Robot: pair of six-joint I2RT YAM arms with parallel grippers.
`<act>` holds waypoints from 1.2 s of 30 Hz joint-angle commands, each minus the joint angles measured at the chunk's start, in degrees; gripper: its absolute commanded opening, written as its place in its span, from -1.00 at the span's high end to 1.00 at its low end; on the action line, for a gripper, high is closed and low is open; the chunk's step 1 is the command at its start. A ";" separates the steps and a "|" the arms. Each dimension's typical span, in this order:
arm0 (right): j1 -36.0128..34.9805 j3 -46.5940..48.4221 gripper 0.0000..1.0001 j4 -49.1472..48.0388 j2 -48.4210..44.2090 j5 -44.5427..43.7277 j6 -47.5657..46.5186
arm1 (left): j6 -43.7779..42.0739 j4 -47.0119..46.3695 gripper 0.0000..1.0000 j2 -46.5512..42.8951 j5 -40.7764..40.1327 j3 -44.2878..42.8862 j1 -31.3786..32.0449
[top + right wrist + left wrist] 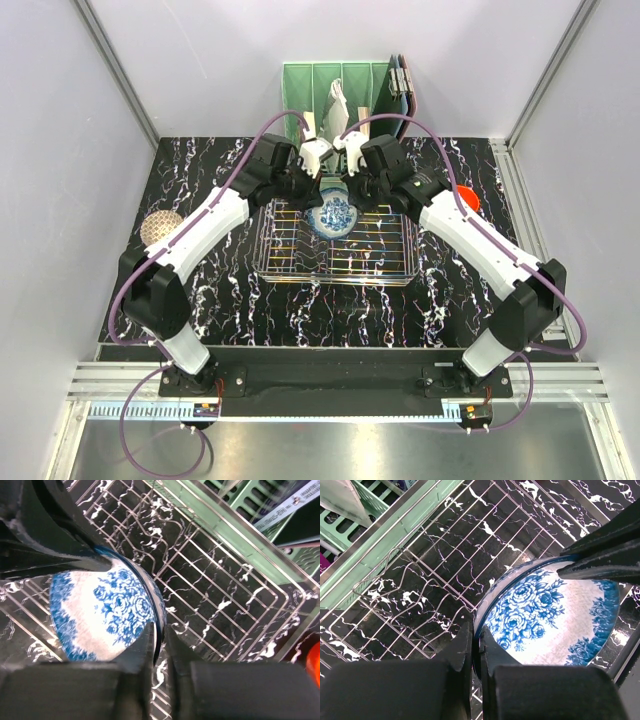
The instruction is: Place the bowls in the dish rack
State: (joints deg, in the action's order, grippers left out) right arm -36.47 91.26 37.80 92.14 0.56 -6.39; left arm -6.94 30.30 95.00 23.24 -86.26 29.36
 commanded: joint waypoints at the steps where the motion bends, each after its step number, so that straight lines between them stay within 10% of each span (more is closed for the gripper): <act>1: -0.97 5.67 0.31 -3.70 -0.73 3.13 -0.20 | -2.90 0.90 1.00 -0.25 -0.92 -1.02 0.43; 7: -1.06 7.00 -0.64 -1.33 -1.52 6.12 -1.25 | -3.17 0.37 1.00 -1.39 -1.10 0.65 0.43; 11: -0.80 5.95 -0.91 -0.01 -2.84 9.80 -1.60 | -4.04 0.11 1.00 -2.80 -0.75 1.62 0.08; 20: 11.77 4.19 -0.99 1.75 -4.34 41.14 4.89 | -4.31 -0.25 1.00 -7.90 12.95 3.20 -8.35; 36: 14.49 0.94 -0.99 -4.93 3.75 67.20 16.06 | -8.26 1.16 1.00 -12.21 32.57 4.70 -11.17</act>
State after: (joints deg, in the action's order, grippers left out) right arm -21.87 92.79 36.23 95.59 59.64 6.17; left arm -13.85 33.43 84.09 49.78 -80.86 18.39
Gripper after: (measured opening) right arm 0.994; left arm 0.043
